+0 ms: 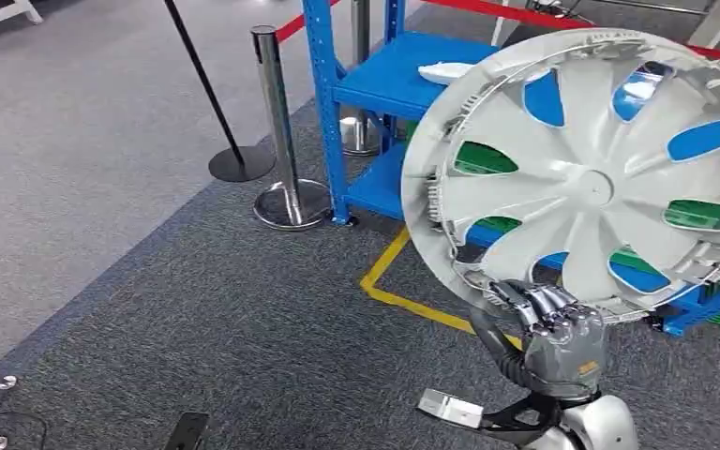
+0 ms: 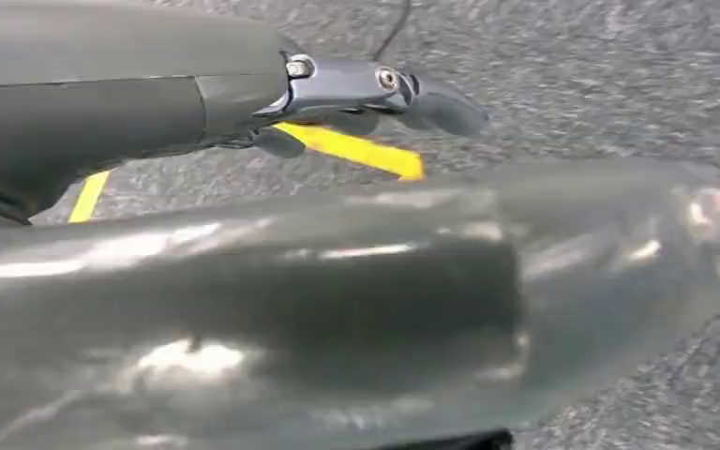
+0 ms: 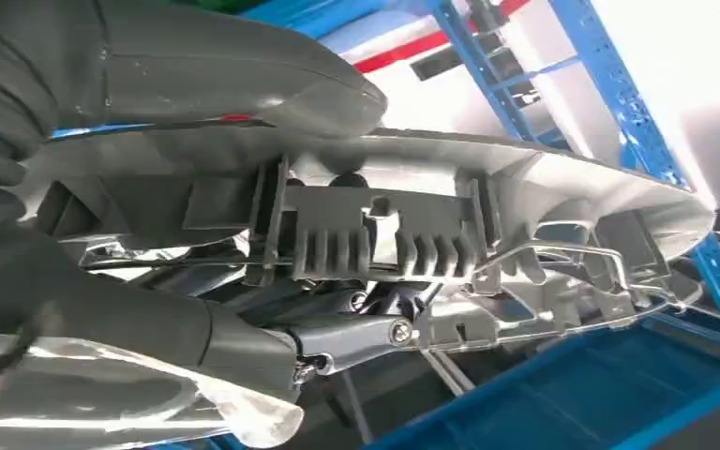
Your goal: Take the parts from the cabinet and place them on the table.
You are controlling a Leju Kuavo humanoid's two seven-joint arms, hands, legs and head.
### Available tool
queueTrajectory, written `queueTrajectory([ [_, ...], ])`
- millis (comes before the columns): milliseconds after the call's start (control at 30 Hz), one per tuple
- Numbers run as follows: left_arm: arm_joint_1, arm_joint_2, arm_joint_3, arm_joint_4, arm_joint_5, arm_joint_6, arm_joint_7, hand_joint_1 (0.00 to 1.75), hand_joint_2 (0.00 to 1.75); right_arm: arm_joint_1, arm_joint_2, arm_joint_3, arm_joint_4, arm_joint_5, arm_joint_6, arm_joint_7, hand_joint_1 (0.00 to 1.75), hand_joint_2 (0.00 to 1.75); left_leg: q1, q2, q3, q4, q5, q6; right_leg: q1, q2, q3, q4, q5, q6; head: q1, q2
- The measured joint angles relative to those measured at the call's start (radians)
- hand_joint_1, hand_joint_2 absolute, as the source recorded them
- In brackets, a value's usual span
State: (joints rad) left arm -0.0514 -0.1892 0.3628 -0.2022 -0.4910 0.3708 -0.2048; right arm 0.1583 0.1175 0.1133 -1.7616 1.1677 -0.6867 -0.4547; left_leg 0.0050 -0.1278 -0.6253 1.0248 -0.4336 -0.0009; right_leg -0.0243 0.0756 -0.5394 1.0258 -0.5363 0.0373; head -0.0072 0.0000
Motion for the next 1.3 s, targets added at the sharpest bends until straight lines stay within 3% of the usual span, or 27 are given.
queueTrajectory([
  [33, 0.002, 0.001, 0.000, 0.000, 0.001, 0.000, 0.000, 0.00, 0.00, 0.000, 0.000, 0.000, 0.000, 0.000, 0.000, 0.000, 1.75, 1.75, -0.001, -0.013, -0.003, 0.002, 0.002, -0.004, -0.005, -0.015, 0.001, -0.005, 0.005, -0.008, -0.002, 0.000],
  [67, 0.003, 0.003, 0.000, 0.000, 0.001, 0.001, 0.000, 0.00, 0.00, -0.003, 0.000, -0.001, 0.000, -0.001, 0.000, 0.002, 1.75, 1.75, -0.003, 0.005, -0.007, 0.009, -0.007, -0.006, -0.012, -0.032, 0.003, -0.008, 0.008, -0.017, 0.002, 0.000],
  [100, 0.004, -0.001, 0.000, 0.000, 0.001, 0.001, 0.000, 0.00, 0.00, -0.003, 0.000, -0.001, 0.000, -0.001, 0.000, 0.002, 1.75, 1.75, -0.010, 0.045, -0.013, 0.026, -0.021, -0.012, -0.009, -0.038, 0.004, -0.008, 0.009, -0.020, -0.002, 0.000],
  [133, 0.003, 0.000, 0.000, 0.000, 0.001, 0.003, 0.000, 0.00, 0.00, -0.002, 0.002, -0.001, 0.000, 0.000, 0.000, 0.002, 1.75, 1.75, -0.006, 0.095, -0.042, 0.094, -0.063, -0.019, -0.007, -0.059, 0.004, -0.008, 0.009, -0.022, -0.022, 0.000],
  [200, -0.001, 0.000, 0.000, 0.000, 0.001, 0.003, 0.000, 0.00, 0.00, 0.000, 0.002, -0.002, 0.000, 0.003, 0.000, 0.002, 1.75, 1.75, 0.000, 0.119, -0.104, 0.245, -0.130, -0.026, -0.001, -0.091, 0.004, -0.008, 0.007, -0.028, -0.021, 0.000],
  [233, -0.002, 0.000, 0.000, 0.000, 0.001, 0.003, 0.000, 0.00, 0.00, 0.001, 0.002, -0.002, 0.000, 0.005, 0.000, 0.002, 1.75, 1.75, 0.001, 0.121, -0.122, 0.290, -0.142, -0.026, -0.001, -0.107, 0.004, -0.008, 0.007, -0.029, -0.022, 0.000],
  [267, -0.001, -0.001, 0.000, 0.000, -0.001, 0.003, 0.000, 0.00, 0.00, 0.001, 0.002, -0.002, 0.000, 0.004, 0.000, 0.002, 1.75, 1.75, 0.001, 0.122, -0.119, 0.290, -0.132, -0.025, 0.000, -0.120, 0.004, -0.008, 0.006, -0.030, -0.022, 0.000],
  [333, 0.000, 0.000, 0.000, 0.000, -0.002, 0.006, 0.011, 0.00, 0.00, 0.001, 0.002, -0.002, -0.001, -0.012, 0.000, -0.008, 1.75, 1.75, 0.000, 0.130, -0.056, 0.171, -0.059, -0.017, 0.002, -0.144, 0.007, -0.008, 0.004, -0.029, -0.022, 0.000],
  [367, 0.000, 0.000, 0.000, 0.000, -0.002, 0.010, 0.015, 0.00, 0.00, 0.002, 0.005, -0.002, -0.004, -0.021, 0.000, -0.021, 1.75, 1.75, -0.003, 0.151, -0.011, 0.086, -0.020, -0.010, 0.003, -0.154, 0.010, -0.008, 0.002, -0.028, -0.022, 0.000],
  [400, -0.001, 0.000, 0.000, 0.000, -0.002, 0.013, 0.017, 0.00, 0.00, 0.002, 0.010, -0.004, -0.006, -0.025, 0.000, -0.043, 1.75, 1.75, -0.013, 0.205, 0.018, 0.029, -0.022, -0.003, 0.004, -0.162, 0.011, -0.008, -0.001, -0.025, -0.021, 0.000],
  [433, -0.003, -0.001, 0.001, 0.000, -0.002, 0.014, 0.019, 0.00, 0.00, 0.004, 0.016, -0.007, -0.008, -0.025, 0.000, -0.065, 1.75, 1.75, -0.024, 0.211, 0.022, 0.013, -0.025, 0.001, 0.012, -0.170, 0.008, -0.005, -0.003, -0.021, -0.023, 0.000],
  [567, 0.001, 0.000, 0.004, 0.000, -0.002, 0.015, 0.047, 0.00, 0.00, 0.009, 0.041, -0.008, -0.009, -0.011, 0.000, -0.130, 1.75, 1.75, -0.021, 0.169, 0.019, 0.002, -0.024, 0.028, 0.012, -0.205, 0.019, -0.010, -0.011, 0.002, -0.022, 0.000],
  [633, 0.000, -0.002, 0.005, 0.001, -0.002, 0.016, 0.052, 0.00, 0.00, 0.012, 0.046, -0.008, -0.008, -0.011, 0.000, -0.130, 1.75, 1.75, -0.015, 0.145, 0.019, -0.002, -0.019, 0.041, 0.009, -0.113, -0.019, 0.075, -0.069, 0.004, -0.017, 0.000],
  [700, -0.004, -0.003, 0.005, 0.001, -0.002, 0.016, 0.062, 0.00, 0.00, 0.023, 0.046, -0.008, -0.008, -0.014, 0.000, -0.142, 1.75, 1.75, -0.017, 0.117, 0.017, -0.002, -0.016, 0.048, 0.011, -0.083, -0.092, 0.228, -0.137, 0.002, -0.015, 0.000],
  [733, -0.003, -0.003, 0.005, 0.001, -0.002, 0.016, 0.068, 0.00, 0.00, 0.029, 0.047, -0.009, -0.008, -0.018, 0.000, -0.151, 1.75, 1.75, -0.018, 0.103, 0.016, -0.001, -0.016, 0.049, 0.013, -0.079, -0.122, 0.281, -0.150, 0.001, -0.015, 0.000],
  [767, 0.000, -0.002, 0.006, 0.001, -0.002, 0.018, 0.075, 0.00, 0.00, 0.039, 0.051, -0.010, -0.008, -0.021, 0.000, -0.160, 1.75, 1.75, -0.019, 0.087, 0.016, -0.001, -0.015, 0.049, 0.013, -0.077, -0.134, 0.291, -0.137, 0.000, -0.015, 0.000],
  [833, 0.001, -0.002, 0.013, 0.001, 0.001, 0.019, 0.081, 0.00, 0.00, 0.054, 0.059, -0.010, -0.008, -0.019, 0.000, -0.171, 1.75, 1.75, -0.019, 0.056, 0.017, 0.002, -0.015, 0.049, 0.014, -0.071, -0.093, 0.181, -0.051, -0.006, -0.015, 0.000],
  [867, 0.001, -0.003, 0.015, 0.001, 0.004, 0.021, 0.081, 0.00, 0.00, 0.056, 0.062, -0.010, -0.008, -0.016, 0.000, -0.174, 1.75, 1.75, -0.019, 0.043, 0.018, 0.004, -0.015, 0.048, 0.014, -0.053, -0.055, 0.095, -0.002, -0.010, -0.015, 0.000],
  [900, 0.001, -0.005, 0.019, 0.001, 0.009, 0.022, 0.077, 0.00, 0.00, 0.056, 0.064, -0.010, -0.008, -0.017, 0.000, -0.177, 1.75, 1.75, -0.016, 0.035, 0.015, 0.006, -0.014, 0.048, 0.011, 0.003, -0.029, 0.026, 0.018, -0.016, -0.014, 0.000],
  [933, -0.002, -0.007, 0.023, 0.000, 0.010, 0.022, 0.067, 0.00, 0.00, 0.060, 0.068, -0.010, -0.008, -0.022, 0.000, -0.179, 1.75, 1.75, -0.022, 0.023, 0.008, 0.013, -0.013, 0.042, 0.008, 0.016, -0.020, 0.007, 0.011, -0.018, -0.017, 0.000],
  [1033, 0.001, -0.011, 0.030, 0.001, 0.011, 0.016, 0.053, 0.00, 0.00, 0.058, 0.080, -0.012, -0.005, -0.023, 0.000, -0.182, 1.75, 1.75, -0.009, -0.006, -0.006, 0.007, 0.000, 0.019, 0.016, -0.007, -0.010, 0.000, 0.011, -0.024, -0.015, 0.000],
  [1067, 0.002, -0.009, 0.031, 0.001, 0.011, 0.016, 0.052, 0.00, 0.00, 0.056, 0.087, -0.012, -0.005, -0.020, 0.000, -0.183, 1.75, 1.75, -0.015, -0.016, -0.007, 0.009, 0.001, 0.014, 0.006, -0.021, -0.007, -0.012, 0.018, -0.032, -0.016, 0.000],
  [1100, 0.004, -0.011, 0.032, 0.001, 0.010, 0.016, 0.052, 0.00, 0.00, 0.053, 0.091, -0.012, -0.005, -0.019, 0.000, -0.183, 1.75, 1.75, -0.019, 0.033, -0.011, 0.021, -0.011, 0.009, 0.004, -0.038, -0.001, -0.017, 0.022, -0.034, -0.016, 0.000],
  [1133, 0.002, -0.012, 0.033, 0.001, 0.010, 0.016, 0.051, 0.00, 0.00, 0.054, 0.097, -0.012, -0.005, -0.020, 0.000, -0.183, 1.75, 1.75, -0.018, 0.075, -0.027, 0.058, -0.039, 0.000, 0.004, -0.049, 0.002, -0.019, 0.021, -0.038, -0.029, 0.000],
  [1167, -0.001, -0.012, 0.034, 0.001, 0.010, 0.016, 0.051, 0.00, 0.00, 0.054, 0.098, -0.014, -0.005, -0.019, -0.001, -0.183, 1.75, 1.75, -0.013, 0.098, -0.056, 0.123, -0.075, -0.007, 0.005, -0.066, 0.003, -0.019, 0.020, -0.040, -0.031, 0.000],
  [1233, -0.003, -0.012, 0.035, 0.001, 0.010, 0.016, 0.051, 0.00, 0.00, 0.054, 0.099, -0.016, -0.005, -0.018, -0.001, -0.183, 1.75, 1.75, -0.002, 0.116, -0.127, 0.278, -0.136, -0.020, 0.005, -0.101, 0.005, -0.018, 0.016, -0.042, -0.031, 0.000],
  [1300, -0.001, -0.011, 0.036, 0.001, 0.010, 0.016, 0.051, 0.00, 0.00, 0.055, 0.101, -0.016, -0.002, -0.018, 0.000, -0.183, 1.75, 1.75, 0.009, 0.121, -0.125, 0.280, -0.114, -0.028, 0.004, -0.127, 0.007, -0.018, 0.013, -0.040, -0.031, 0.000],
])
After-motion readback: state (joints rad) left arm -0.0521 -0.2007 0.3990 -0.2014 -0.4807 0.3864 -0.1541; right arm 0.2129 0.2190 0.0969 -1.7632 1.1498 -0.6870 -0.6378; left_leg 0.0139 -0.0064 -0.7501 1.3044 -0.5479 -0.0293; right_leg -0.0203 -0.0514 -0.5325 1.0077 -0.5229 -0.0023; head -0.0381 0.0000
